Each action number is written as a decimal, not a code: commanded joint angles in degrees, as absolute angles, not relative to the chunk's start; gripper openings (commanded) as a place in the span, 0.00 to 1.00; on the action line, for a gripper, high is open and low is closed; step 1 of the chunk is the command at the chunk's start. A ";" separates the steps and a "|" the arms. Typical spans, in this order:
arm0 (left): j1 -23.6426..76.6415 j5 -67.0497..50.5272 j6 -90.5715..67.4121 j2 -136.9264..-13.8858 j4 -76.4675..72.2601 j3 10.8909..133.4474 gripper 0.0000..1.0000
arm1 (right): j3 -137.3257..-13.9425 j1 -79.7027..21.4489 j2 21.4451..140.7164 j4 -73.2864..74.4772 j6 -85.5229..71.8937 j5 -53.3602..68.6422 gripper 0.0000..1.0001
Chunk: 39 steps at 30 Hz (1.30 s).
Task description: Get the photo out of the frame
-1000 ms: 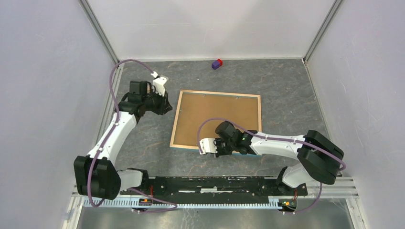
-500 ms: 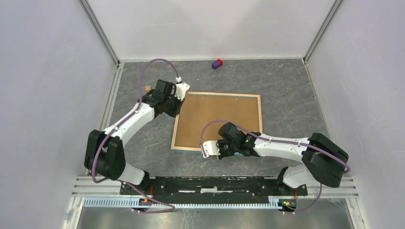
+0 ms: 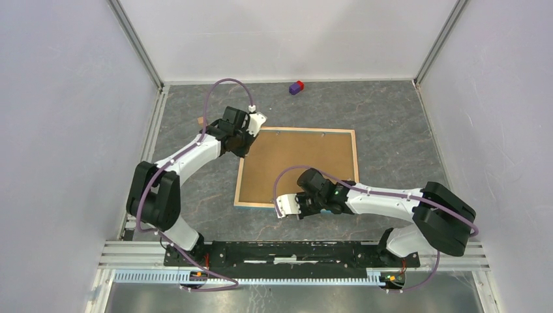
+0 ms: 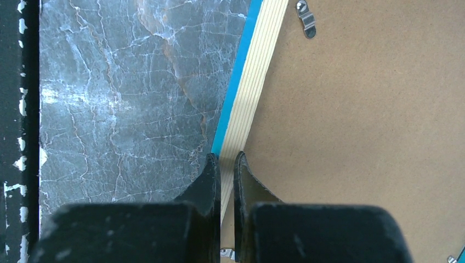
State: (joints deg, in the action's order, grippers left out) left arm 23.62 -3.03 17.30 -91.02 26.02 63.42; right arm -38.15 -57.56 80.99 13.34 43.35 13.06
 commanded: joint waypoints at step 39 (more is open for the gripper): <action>23.90 -2.82 23.23 -92.30 23.28 61.91 0.02 | -35.51 -58.99 86.40 21.56 44.03 14.06 0.00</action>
State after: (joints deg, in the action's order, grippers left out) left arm 23.66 -1.67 20.49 -95.07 21.74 63.22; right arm -38.52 -57.89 81.87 13.65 42.87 12.38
